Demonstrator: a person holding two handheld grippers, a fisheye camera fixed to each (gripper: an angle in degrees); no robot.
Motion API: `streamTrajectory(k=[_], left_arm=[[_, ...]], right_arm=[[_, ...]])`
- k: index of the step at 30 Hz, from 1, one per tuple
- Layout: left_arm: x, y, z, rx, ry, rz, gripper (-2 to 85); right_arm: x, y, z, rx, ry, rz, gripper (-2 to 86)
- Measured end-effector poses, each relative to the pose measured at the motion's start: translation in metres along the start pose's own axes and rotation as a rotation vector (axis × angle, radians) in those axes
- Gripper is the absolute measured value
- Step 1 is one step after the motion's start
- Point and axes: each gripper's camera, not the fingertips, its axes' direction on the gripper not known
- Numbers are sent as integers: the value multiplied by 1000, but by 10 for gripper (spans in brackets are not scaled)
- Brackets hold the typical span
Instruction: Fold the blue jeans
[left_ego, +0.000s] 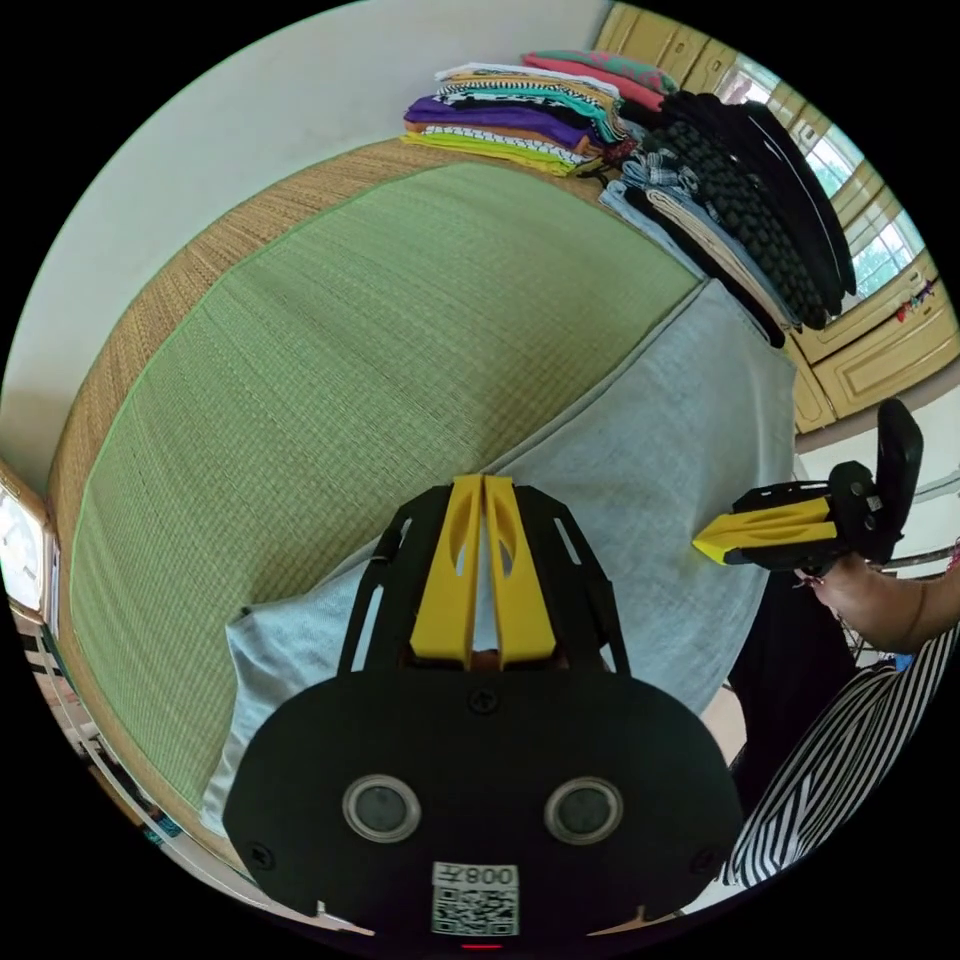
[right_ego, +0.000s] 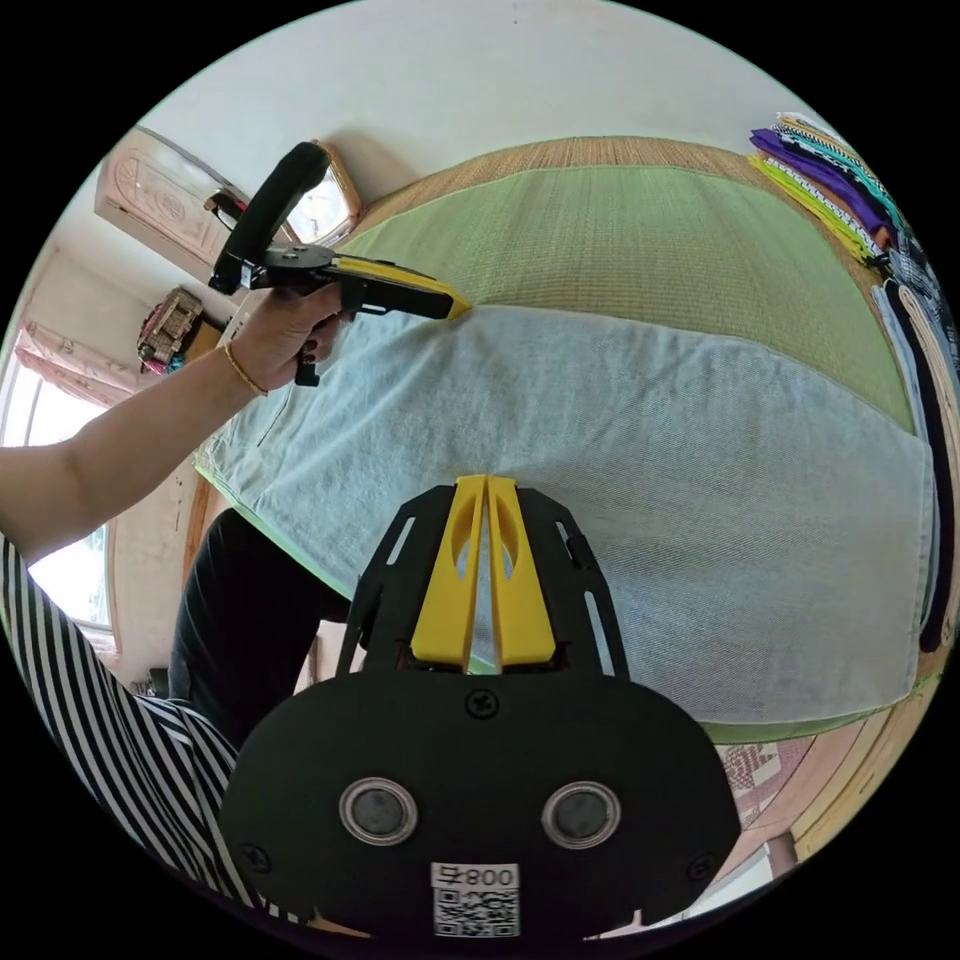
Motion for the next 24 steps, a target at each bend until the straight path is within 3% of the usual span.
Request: streamTrajectory(k=[5, 10, 16, 24], left_arm=[[11, -18, -2, 104, 89, 26, 13], [41, -65, 16, 159, 343, 150, 47], [95, -132, 50, 98, 388, 306, 72], [159, -206, 86, 37, 369, 449, 81]], right_arm=[[28, 29, -30, 73, 42, 68, 2], [98, 93, -96, 274, 89, 305, 11], [172, 175, -158, 478, 203, 620, 66], [225, 213, -160, 492, 153, 730, 91]])
